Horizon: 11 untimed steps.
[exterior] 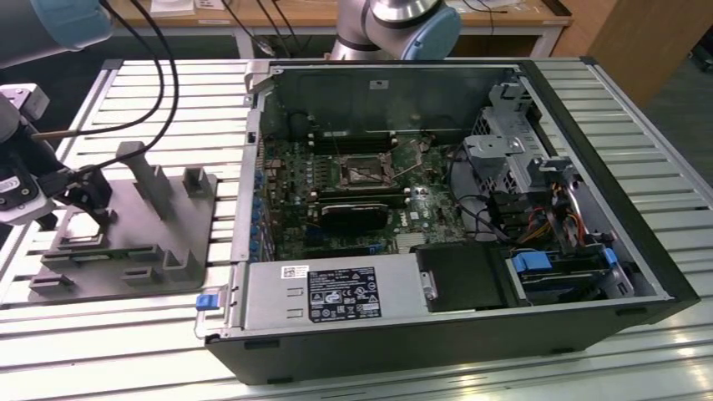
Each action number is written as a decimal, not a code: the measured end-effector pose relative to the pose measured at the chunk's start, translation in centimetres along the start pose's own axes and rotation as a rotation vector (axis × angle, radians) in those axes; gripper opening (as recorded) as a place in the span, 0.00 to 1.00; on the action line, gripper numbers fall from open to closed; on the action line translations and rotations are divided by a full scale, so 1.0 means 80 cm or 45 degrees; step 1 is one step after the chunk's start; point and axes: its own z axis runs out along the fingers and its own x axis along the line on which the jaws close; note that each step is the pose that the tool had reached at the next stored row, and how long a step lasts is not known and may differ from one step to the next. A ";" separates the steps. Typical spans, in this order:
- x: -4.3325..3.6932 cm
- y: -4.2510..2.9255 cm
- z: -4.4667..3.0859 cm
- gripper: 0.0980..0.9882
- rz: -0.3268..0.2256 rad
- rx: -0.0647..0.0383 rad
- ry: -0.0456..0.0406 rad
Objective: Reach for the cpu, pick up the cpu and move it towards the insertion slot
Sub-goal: 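Pick up the cpu and move it towards the insertion slot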
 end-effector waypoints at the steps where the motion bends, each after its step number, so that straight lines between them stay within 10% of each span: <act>1: 0.000 0.0000 0.0011 0.71 0.000 0.000 0.000; 11: -0.001 -0.0003 0.0100 0.71 -0.001 0.000 0.000</act>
